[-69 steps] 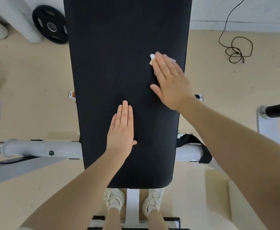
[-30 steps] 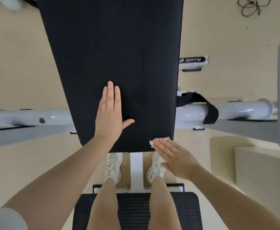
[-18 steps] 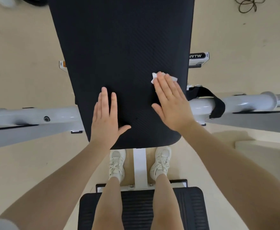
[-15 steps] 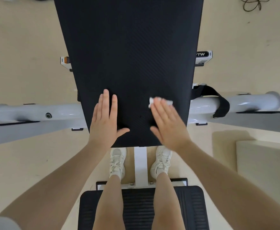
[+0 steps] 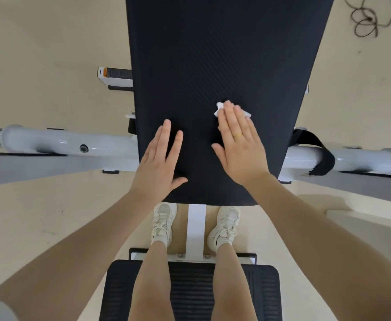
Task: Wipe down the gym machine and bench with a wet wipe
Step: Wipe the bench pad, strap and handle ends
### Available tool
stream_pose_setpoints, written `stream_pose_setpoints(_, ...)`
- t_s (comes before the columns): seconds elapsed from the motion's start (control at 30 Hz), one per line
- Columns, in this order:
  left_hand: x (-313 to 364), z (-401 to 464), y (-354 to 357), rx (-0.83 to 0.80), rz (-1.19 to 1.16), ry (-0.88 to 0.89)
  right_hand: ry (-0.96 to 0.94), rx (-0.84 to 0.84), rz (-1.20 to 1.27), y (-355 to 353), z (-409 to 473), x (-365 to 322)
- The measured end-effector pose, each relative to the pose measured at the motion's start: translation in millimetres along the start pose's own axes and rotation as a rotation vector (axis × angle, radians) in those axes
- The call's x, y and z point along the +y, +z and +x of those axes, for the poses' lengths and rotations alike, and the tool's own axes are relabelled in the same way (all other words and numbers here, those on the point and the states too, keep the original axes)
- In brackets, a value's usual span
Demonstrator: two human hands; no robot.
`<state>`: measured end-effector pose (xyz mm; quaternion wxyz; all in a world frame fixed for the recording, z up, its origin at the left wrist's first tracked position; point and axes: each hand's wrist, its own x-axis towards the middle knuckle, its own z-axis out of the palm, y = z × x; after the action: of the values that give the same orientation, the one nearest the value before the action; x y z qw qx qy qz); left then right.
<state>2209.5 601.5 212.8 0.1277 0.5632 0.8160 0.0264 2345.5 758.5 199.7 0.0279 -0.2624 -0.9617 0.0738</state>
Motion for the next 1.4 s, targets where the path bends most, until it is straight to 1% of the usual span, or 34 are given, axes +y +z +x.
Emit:
stream_pose_setpoints(0.07, -10, -7, 0, -0.002, 0.038, -0.036, 0.017, -0.028, 0.010, 1, 0, -9)
stream_pose_setpoints(0.1, -15, -11, 2, -0.005, 0.048, -0.065, -0.010, -0.056, 0.003, 6, -10, -15)
stream_pose_setpoints(0.23, -24, -21, 10, -0.051, -0.022, -0.195, -0.275, -0.245, -0.084, 40, -79, -44)
stream_pose_setpoints(0.3, -24, -22, 12, -0.056, -0.145, -0.205, -0.327, -0.306, -0.109, 52, -99, -54)
stream_pose_setpoints(0.33, -26, -22, 12, -0.016, -0.253, -0.200, -0.324, -0.310, -0.117, 55, -98, -57)
stream_pose_setpoints(0.4, -30, -22, 8, 0.082, -0.558, -0.225, -0.317, -0.277, -0.123, 50, -78, -65)
stream_pose_setpoints(0.47, -34, -23, 0, 0.120, -0.890, -0.296, -0.304, -0.203, -0.099, 37, -39, -76)
stream_pose_setpoints(0.57, -39, -22, -18, 0.150, -1.385, -0.449, -0.231, -0.075, -0.067, 17, 23, -93)
stream_pose_setpoints(0.6, -43, -21, -25, 0.154, -1.487, -0.505, -0.198, -0.038, -0.054, 13, 40, -98)
stream_pose_setpoints(0.67, -53, -18, -32, 0.113, -1.600, -0.599, -0.122, 0.003, -0.018, 9, 61, -111)
stream_pose_setpoints(0.77, -65, -19, -32, 0.012, -1.618, -0.649, -0.032, 0.002, 0.007, 14, 60, -130)
stream_pose_setpoints(0.8, -67, -20, -29, -0.022, -1.616, -0.667, -0.053, -0.014, -0.019, 20, 51, -136)
stream_pose_setpoints(0.87, -68, -23, -21, -0.101, -1.607, -0.673, -0.157, -0.070, -0.089, 39, 22, -145)
stream_pose_setpoints(0.97, -67, -29, -9, -0.210, -1.559, -0.610, -0.279, -0.155, -0.115, 69, -32, -152)
stream_pose_setpoints(1.03, -67, -32, -7, -0.263, -1.515, -0.554, -0.298, -0.190, -0.144, 84, -63, -153)
stream_pose_setpoints(1.1, -68, -32, -8, -0.298, -1.505, -0.543, -0.266, -0.207, -0.153, 88, -83, -151)
stream_pose_setpoints(1.17, -69, -30, -11, -0.326, -1.482, -0.543, -0.145, -0.175, -0.141, 85, -92, -139)
stream_pose_setpoints(1.27, -66, -27, -18, -0.375, -1.429, -0.487, 0.221, -0.090, -0.085, 64, -86, -109)
stream_pose_setpoints(1.33, -64, -27, -19, -0.386, -1.350, -0.420, 0.459, -0.055, -0.028, 51, -77, -91)
stream_pose_setpoints(1.4, -64, -29, -17, -0.392, -1.304, -0.392, 0.598, -0.024, 0.046, 47, -69, -89)
